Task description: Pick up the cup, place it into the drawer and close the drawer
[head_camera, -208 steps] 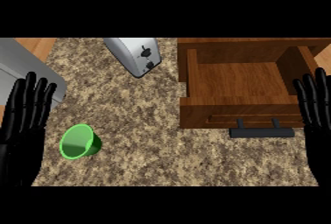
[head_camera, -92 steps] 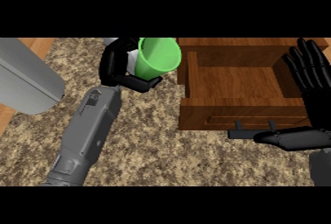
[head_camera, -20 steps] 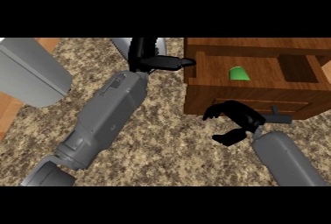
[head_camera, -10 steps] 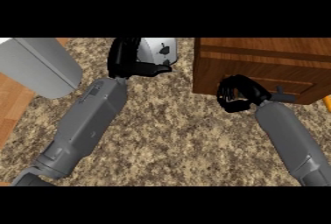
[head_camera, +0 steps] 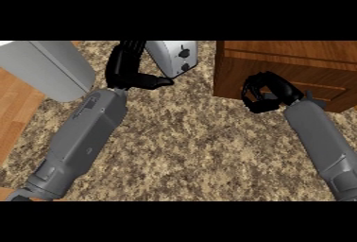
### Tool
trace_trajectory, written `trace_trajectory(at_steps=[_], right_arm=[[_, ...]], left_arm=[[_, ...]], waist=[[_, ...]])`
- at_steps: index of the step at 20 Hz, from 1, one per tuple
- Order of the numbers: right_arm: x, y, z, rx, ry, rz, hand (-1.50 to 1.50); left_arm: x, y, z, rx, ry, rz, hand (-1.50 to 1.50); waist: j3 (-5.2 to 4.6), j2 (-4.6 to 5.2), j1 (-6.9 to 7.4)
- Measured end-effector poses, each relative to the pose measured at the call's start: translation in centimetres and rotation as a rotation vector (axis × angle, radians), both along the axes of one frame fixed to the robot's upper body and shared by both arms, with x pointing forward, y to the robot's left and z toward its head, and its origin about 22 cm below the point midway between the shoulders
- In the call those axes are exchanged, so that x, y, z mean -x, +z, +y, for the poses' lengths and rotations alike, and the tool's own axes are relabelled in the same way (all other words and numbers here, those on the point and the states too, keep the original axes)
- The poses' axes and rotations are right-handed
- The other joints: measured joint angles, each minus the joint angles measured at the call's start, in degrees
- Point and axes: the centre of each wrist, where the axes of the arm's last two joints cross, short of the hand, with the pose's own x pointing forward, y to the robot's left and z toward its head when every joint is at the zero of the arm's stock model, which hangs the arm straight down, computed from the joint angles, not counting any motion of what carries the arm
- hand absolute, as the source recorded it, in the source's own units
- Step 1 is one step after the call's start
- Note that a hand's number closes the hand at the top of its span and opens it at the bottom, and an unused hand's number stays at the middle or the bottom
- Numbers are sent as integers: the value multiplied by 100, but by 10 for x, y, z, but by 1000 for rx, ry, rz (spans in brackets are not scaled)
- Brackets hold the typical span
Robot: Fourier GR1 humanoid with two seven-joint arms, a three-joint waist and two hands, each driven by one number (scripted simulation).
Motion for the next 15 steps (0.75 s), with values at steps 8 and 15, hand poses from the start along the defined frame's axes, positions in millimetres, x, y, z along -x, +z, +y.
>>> trace_trajectory(at_steps=[8, 15], right_arm=[[1, 6, -15, -83, 22, 58, 150], [4, 11, -27, -133, 39, 97, 150]], left_arm=[[5, -5, 6, 0, -37, -1, -150], [9, -11, 12, 12, -56, 4, -150]], waist=[[25, 38, 108], [58, 65, 216]])
